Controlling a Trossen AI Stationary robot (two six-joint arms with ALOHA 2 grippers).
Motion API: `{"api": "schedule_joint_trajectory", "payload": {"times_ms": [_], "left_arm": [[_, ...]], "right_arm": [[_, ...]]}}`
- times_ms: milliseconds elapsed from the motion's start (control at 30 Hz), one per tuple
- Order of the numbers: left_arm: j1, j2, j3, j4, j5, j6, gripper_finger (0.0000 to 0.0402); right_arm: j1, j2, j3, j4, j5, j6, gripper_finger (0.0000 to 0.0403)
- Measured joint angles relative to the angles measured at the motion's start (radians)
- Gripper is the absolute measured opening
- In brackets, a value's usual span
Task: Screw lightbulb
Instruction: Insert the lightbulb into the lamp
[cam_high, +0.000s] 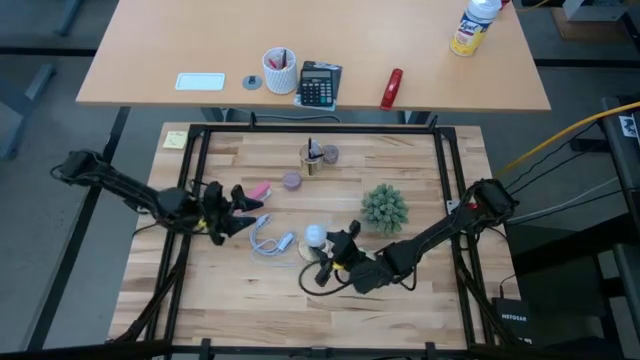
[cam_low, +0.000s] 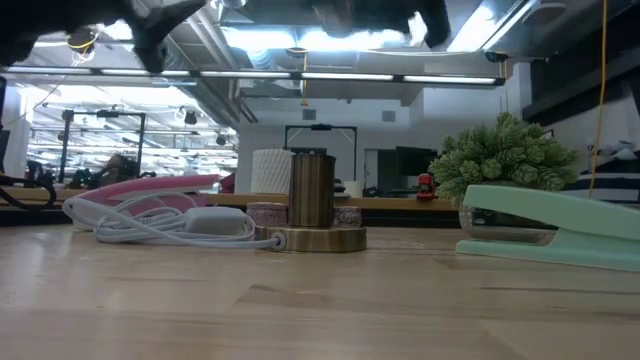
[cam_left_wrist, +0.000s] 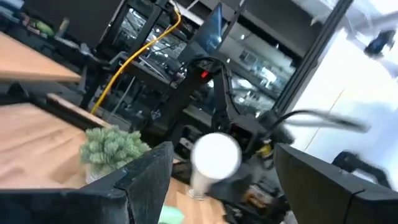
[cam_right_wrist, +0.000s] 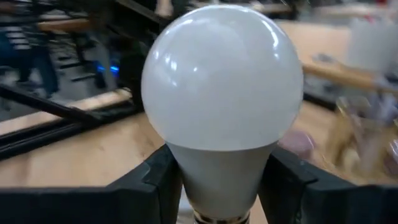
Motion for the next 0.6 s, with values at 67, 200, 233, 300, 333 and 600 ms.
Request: {"api": "schedule_joint_trajectory", "payload": {"times_ms": [67, 200, 233, 300, 333, 600], "left_arm": [[0.000, 0.057, 0.053, 0.000, 0.004, 0.051, 0.0269], [0.000, 0.129, 0.125, 0.000, 0.006, 0.132, 0.0269], [0.000, 0.138, 0.134, 0.000, 0.006, 0.142, 0.0269], [0.000, 0.148, 0.144, 0.000, 0.006, 0.142, 0.0269], [0.000, 0.148, 0.145, -0.001, 0.006, 0.141, 0.0269], [0.000, 0.148, 0.145, -0.002, 0.005, 0.106, 0.0269]], "right_arm": [[0.000, -0.026, 0.000, 0.079, -0.029, -0.133, 0.0168], [0.002, -0.112, 0.000, 0.142, -0.096, -0.350, 0.0168], [0.002, -0.139, 0.000, 0.139, -0.107, -0.396, 0.0168], [0.002, -0.194, 0.000, 0.133, -0.131, -0.474, 0.0168], [0.002, -0.225, 0.000, 0.129, -0.139, -0.516, 0.0168], [0.002, -0.474, 0.000, 0.048, -0.173, -0.753, 0.0168]]}}
